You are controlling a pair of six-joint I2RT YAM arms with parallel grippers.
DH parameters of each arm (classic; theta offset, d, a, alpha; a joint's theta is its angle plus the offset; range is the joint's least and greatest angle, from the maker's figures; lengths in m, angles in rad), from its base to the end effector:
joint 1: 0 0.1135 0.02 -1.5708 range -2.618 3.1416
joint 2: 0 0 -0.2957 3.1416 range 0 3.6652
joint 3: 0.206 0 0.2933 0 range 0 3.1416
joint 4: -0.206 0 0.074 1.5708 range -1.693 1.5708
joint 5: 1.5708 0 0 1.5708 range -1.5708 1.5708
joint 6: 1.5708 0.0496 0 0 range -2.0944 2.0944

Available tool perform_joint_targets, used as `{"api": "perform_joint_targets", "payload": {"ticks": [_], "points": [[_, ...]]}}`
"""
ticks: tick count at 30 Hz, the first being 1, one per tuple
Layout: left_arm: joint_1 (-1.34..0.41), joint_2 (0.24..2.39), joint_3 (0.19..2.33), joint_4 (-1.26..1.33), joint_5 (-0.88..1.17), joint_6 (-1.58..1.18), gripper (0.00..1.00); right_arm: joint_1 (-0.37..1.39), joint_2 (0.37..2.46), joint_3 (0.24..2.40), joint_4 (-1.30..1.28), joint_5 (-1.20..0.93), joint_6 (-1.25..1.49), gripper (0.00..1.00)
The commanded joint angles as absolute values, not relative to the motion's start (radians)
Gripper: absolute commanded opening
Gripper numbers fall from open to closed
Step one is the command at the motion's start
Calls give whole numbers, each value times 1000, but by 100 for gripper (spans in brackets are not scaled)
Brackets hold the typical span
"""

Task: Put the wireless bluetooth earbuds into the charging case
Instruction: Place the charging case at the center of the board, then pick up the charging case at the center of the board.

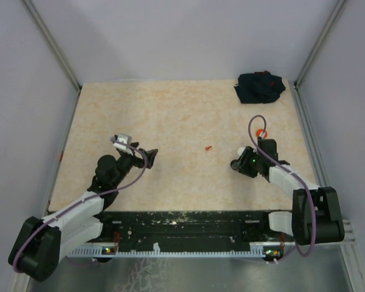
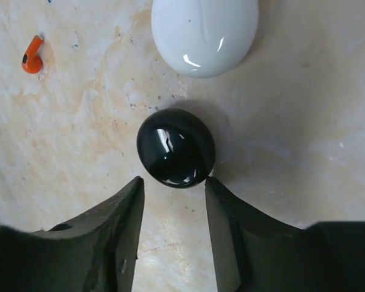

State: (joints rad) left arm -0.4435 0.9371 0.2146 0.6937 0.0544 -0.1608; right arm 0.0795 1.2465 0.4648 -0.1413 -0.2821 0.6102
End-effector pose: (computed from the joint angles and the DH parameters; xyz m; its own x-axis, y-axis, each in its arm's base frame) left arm 0.2007 -0.0983 0.2034 -0.1021 -0.1285 -0.9864 0.4672 0.8692 -0.1616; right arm 0.2433 0.0332 0.1371 -0.7911 0.4891 -0.3673 0.2558 0.8100 0.5277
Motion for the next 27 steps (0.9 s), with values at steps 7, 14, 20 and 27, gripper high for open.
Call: {"api": "perform_joint_targets", "payload": {"ticks": [7, 14, 20, 27], "points": [[-448, 938, 247, 649, 26, -169, 100, 71, 1148, 651, -342, -129, 491, 59], [-447, 946, 264, 599, -33, -193, 100, 71, 1199, 840, -413, -13, 401, 67], [-448, 945, 272, 569, -56, -196, 100, 70, 1366, 978, -377, 111, 361, 71], [-448, 941, 273, 554, -86, -195, 100, 32, 1567, 1096, -308, 178, 317, 72]]}}
